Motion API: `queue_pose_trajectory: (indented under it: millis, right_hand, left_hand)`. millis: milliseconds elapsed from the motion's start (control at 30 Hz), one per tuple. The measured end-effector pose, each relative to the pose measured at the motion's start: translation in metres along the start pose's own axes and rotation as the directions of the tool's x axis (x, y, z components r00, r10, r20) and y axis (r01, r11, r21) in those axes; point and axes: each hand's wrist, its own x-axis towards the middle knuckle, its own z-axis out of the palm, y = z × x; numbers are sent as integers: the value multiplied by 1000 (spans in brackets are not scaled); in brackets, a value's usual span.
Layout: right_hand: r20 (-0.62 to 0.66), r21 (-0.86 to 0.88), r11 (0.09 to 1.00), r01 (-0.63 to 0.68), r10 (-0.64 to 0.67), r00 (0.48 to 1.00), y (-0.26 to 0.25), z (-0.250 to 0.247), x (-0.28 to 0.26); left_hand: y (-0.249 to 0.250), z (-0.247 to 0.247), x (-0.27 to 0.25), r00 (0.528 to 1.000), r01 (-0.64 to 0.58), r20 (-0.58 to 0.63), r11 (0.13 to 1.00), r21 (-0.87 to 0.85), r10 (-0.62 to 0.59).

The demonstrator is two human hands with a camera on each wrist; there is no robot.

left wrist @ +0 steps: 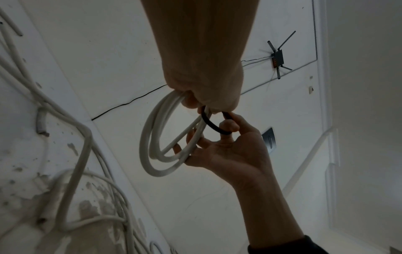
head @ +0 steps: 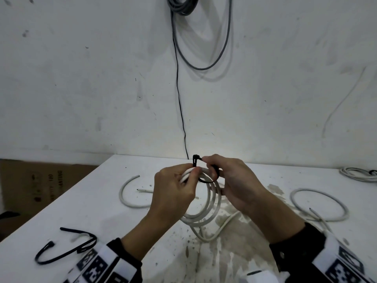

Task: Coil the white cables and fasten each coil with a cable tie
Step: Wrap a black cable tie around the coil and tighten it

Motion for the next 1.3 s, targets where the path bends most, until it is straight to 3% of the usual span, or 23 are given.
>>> queue_pose_trajectory:
  millis: [167,333,533,767,1000,1200,1300]
  right_hand:
    - [16,42,999,0,-1,1000,1,-1,-3]
    - [-9,217,976,-21,24,1000,2,2,-3]
    - [49,253,966,62,-77,996,5,1,-3]
    - [105,393,911,-126,91,990,0,0,1]
    - [127,390,912,-128,84,988,9,0,-3]
    - [43,302,952,-58,47,998,14,4,-4]
    - [-17,330,944,-16,23,1000,16,7,-5]
  left_hand:
    - [-8,-1,-1,970,-243,44,944,224,239]
    - [-8,-3,-2,949,-313,63,909,276,308]
    - [-2,-7,-1,926,-375,159,891,257,344]
    - [-3,-10,-3,912,-401,211,876,270,352]
    - [-5,-9,-5,905,-409,240,873,266,350]
    - [-11,-6,-10,902,-399,285,879,260,325]
    - [-8,-3,-11,923,-355,241,904,237,299]
